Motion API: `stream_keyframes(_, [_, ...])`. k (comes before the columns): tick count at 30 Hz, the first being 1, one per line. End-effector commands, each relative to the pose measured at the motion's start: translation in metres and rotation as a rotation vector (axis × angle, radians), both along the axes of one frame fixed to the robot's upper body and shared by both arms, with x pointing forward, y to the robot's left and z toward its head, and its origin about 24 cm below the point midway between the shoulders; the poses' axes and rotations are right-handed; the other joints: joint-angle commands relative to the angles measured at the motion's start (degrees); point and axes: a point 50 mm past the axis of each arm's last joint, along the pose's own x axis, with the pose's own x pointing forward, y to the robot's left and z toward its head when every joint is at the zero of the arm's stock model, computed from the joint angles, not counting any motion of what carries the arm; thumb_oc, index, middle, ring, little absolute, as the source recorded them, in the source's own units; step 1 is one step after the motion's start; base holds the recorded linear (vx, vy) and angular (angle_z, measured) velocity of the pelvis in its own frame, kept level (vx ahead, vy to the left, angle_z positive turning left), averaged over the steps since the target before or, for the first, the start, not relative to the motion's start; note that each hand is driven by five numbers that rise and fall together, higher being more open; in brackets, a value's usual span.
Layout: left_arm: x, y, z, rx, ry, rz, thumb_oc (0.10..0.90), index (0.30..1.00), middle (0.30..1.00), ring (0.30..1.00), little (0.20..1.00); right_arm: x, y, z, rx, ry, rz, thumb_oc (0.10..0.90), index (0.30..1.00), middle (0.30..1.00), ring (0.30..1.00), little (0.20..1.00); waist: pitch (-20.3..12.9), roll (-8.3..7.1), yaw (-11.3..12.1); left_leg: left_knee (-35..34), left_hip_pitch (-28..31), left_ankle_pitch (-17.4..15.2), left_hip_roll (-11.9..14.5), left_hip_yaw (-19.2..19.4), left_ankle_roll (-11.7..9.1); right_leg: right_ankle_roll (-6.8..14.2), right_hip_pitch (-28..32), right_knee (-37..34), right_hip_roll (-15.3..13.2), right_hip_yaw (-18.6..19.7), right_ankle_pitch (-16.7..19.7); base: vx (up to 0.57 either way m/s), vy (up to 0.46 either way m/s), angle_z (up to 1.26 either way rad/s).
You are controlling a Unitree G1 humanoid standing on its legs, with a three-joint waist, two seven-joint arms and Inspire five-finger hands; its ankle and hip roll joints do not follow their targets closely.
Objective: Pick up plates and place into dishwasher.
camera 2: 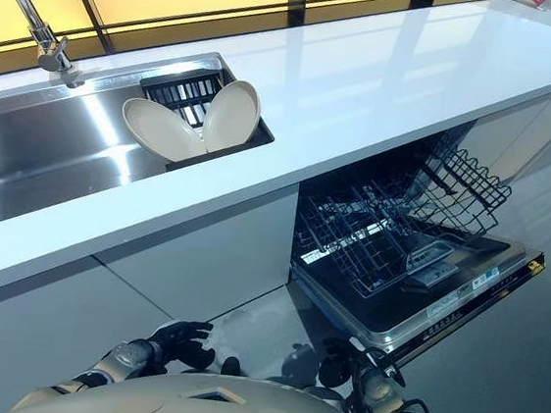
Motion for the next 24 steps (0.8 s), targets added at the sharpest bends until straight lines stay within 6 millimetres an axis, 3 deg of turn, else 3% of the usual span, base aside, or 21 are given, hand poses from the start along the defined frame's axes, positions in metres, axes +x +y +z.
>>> stream_keyframes(1, [0.001, -0.003, -0.002, 0.007, 0.019, -0.02, 0.8, 0.9, 0.9, 0.9, 0.9, 0.022, -0.01, 0.007, -0.067, -0.061, 0.007, 0.8, 0.9, 0.9, 0.9, 0.9, 2.42, -0.2, 1.14, 1.62, 3.82, -8.29, -3.13, 3.99, 2.01, -0.02, -2.3, 3.61, 2.73, -0.36, -1.51, 0.0, 0.0, 0.0])
stream_keyframes(8, [0.006, -0.002, 0.0, 0.007, -0.04, 0.025, 0.8, 0.9, 0.9, 0.9, 0.9, 0.022, -0.011, 0.007, -0.068, -0.062, 0.01, 0.8, 0.9, 0.9, 0.9, 0.9, 2.42, -0.19, 1.05, 1.56, 3.91, -8.23, -3.13, 4.02, 2.0, -0.01, -2.3, 3.71, 2.77, -0.24, -1.5, 0.0, 0.0, 0.0])
stream_keyframes(11, [0.022, 0.0, 0.008, 0.008, -0.168, 0.052, 0.8, 0.9, 0.9, 0.9, 0.9, 0.023, -0.012, 0.007, -0.069, -0.061, 0.013, 0.8, 0.9, 0.9, 0.9, 0.9, 2.45, -0.18, 1.09, 1.5, 3.86, -8.15, -3.15, 3.85, 1.81, 0.05, -2.31, 3.68, 2.79, -0.17, -1.47, 0.0, 0.0, 0.0])
stream_keyframes(13, [0.043, -0.003, 0.02, -0.011, -0.294, 0.002, 0.8, 0.9, 0.9, 0.9, 0.9, 0.027, -0.015, 0.009, -0.07, -0.063, 0.015, 0.8, 0.9, 0.9, 0.9, 0.9, 2.58, -0.12, 1.21, 1.54, 3.65, -8.05, -3.09, 3.9, 1.65, 0.14, -2.42, 3.68, 2.7, -0.35, -1.41, 0.0, 0.0, 0.0])
stream_keyframes(15, [0.07, -0.01, 0.038, -0.066, -0.423, -0.07, 0.8, 0.9, 0.9, 0.9, 0.9, 0.031, -0.019, 0.012, -0.073, -0.068, 0.019, 0.8, 0.9, 0.9, 0.9, 0.9, 2.81, 0.03, 1.37, 1.5, 3.37, -7.85, -3.01, 3.95, 1.56, 0.24, -2.71, 3.77, 2.62, -0.58, -1.24, -0.04, 0.01, 0.02])
stream_keyframes(19, [0.129, -0.026, 0.108, -0.262, -0.741, -0.178, 0.8, 0.9, 0.9, 0.9, 0.9, 0.042, -0.031, 0.021, -0.073, -0.081, 0.019, 0.8, 0.9, 0.9, 0.9, 0.9, 3.2, 0.23, 1.71, 1.18, 2.88, -7.27, -2.84, 3.94, 1.37, 0.4, -3.29, 3.86, 2.54, -0.9, -0.77, -0.03, 0.0, 0.08])
stream_keyframes(20, [0.138, -0.03, 0.125, -0.325, -0.789, -0.214, 0.8, 0.9, 0.9, 0.9, 0.9, 0.044, -0.032, 0.023, -0.072, -0.082, 0.017, 0.8, 0.9, 0.9, 0.9, 0.9, 3.24, 0.24, 1.73, 1.14, 2.77, -7.16, -2.82, 3.95, 1.37, 0.37, -3.42, 3.88, 2.53, -0.89, -0.68, -0.03, -0.005, 0.1])
stream_keyframes(21, [0.148, -0.04, 0.156, -0.461, -0.846, -0.285, 0.8, 0.9, 0.9, 0.9, 0.9, 0.047, -0.034, 0.027, -0.071, -0.083, 0.009, 0.8, 0.9, 0.9, 0.9, 0.9, 3.29, 0.3, 1.84, 1.1, 2.51, -6.97, -2.74, 3.97, 1.38, 0.37, -3.63, 3.86, 2.48, -0.97, -0.51, -0.02, -0.003, 0.08])
stream_keyframes(24, [0.149, -0.059, 0.197, -0.691, -0.906, -0.379, 0.8, 0.9, 0.9, 0.9, 0.9, 0.05, -0.035, 0.031, -0.072, -0.083, 0.011, 0.8, 0.9, 0.9, 0.9, 0.9, 3.34, 0.41, 1.68, 0.9, 2.61, -6.88, -2.62, 4.09, 1.51, 0.36, -3.59, 3.85, 2.47, -0.99, -0.36, 0.0, -0.001, 0.02])
